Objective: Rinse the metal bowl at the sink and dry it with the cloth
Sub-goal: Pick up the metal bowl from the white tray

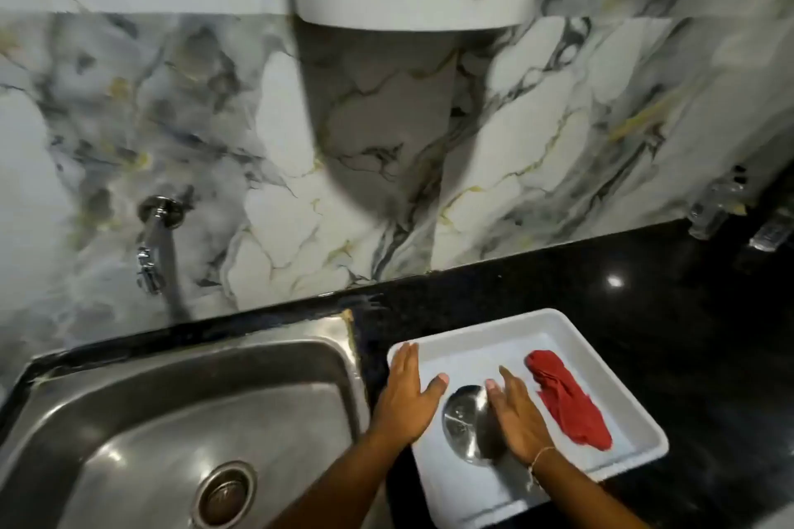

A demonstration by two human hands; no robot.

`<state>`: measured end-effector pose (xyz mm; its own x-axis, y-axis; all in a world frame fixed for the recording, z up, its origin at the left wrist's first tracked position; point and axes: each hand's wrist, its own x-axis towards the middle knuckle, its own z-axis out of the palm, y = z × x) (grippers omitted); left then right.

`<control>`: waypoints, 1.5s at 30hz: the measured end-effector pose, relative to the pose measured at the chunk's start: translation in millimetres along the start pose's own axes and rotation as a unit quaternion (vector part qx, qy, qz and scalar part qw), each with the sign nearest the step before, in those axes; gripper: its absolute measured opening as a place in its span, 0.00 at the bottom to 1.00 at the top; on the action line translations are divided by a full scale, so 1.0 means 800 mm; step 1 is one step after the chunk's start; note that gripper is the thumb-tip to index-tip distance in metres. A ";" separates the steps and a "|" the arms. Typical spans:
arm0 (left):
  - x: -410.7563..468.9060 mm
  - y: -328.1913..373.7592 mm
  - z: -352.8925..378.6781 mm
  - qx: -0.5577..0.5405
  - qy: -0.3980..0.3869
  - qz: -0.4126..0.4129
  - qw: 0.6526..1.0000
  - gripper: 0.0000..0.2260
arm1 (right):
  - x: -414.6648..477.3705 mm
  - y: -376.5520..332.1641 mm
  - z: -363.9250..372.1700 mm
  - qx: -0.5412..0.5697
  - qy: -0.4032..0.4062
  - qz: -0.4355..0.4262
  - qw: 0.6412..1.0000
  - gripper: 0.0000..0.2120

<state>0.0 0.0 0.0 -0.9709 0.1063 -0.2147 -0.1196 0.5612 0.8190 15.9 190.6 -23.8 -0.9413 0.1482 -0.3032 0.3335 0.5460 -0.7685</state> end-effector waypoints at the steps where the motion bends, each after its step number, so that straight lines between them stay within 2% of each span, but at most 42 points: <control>1: 0.005 0.002 0.021 -0.054 -0.006 -0.039 0.998 0.33 | 0.005 0.013 -0.004 0.028 0.012 0.032 0.999 0.29; 4: 0.020 0.005 0.064 -0.131 -0.015 -0.148 0.980 0.30 | 0.014 0.038 -0.015 0.115 -0.006 0.087 0.990 0.28; 7: 0.036 0.000 0.089 -0.180 -0.029 -0.226 0.957 0.28 | 0.026 0.059 -0.012 0.106 -0.039 0.087 0.990 0.24; 10: 0.039 -0.003 0.108 -0.235 -0.031 -0.245 0.940 0.22 | 0.032 0.068 -0.001 0.097 -0.037 0.085 0.991 0.21; 14: 0.035 -0.008 0.131 -0.238 -0.004 -0.243 0.940 0.21 | 0.038 0.070 0.016 0.190 0.018 0.105 0.976 0.18; 18: 0.039 0.000 0.125 -0.289 0.039 -0.270 0.918 0.15 | 0.039 0.063 0.019 0.269 0.044 0.139 0.952 0.16; 22: 0.033 0.009 0.096 -0.319 0.043 -0.268 0.908 0.09 | 0.033 0.046 0.012 0.335 0.056 0.134 0.931 0.16; 25: 0.021 0.019 0.067 -0.313 0.068 -0.221 0.921 0.12 | 0.026 0.021 0.000 0.363 0.074 0.114 0.922 0.12; 27: 0.009 0.028 0.047 -0.297 0.061 -0.177 0.936 0.13 | 0.019 0.006 -0.009 0.356 0.070 0.084 0.928 0.13; 31: -0.009 0.028 0.001 -0.269 0.064 -0.113 0.955 0.17 | 0.000 -0.017 -0.017 0.386 0.049 0.056 0.920 0.10; 35: -0.031 0.021 -0.046 -0.279 0.045 -0.079 0.956 0.16 | -0.018 -0.039 -0.004 0.456 0.054 0.056 0.887 0.10; 40: -0.058 0.006 -0.112 -0.270 0.015 -0.061 0.961 0.13 | -0.031 -0.079 0.045 0.586 -0.068 0.132 0.796 0.16; 42: -0.064 -0.003 -0.136 -0.260 0.026 -0.065 0.963 0.12 | -0.040 -0.103 0.071 0.621 -0.117 0.151 0.760 0.19; 45: -0.068 -0.021 -0.170 -0.202 0.069 -0.057 0.975 0.13 | -0.050 -0.137 0.111 0.646 -0.154 0.174 0.727 0.23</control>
<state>26.9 -126.6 70.7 -0.9618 -0.0651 -0.2659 -0.2736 0.1911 0.9427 21.6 51.8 22.7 -0.7982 -0.2086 -0.5651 0.5065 -0.7403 -0.4421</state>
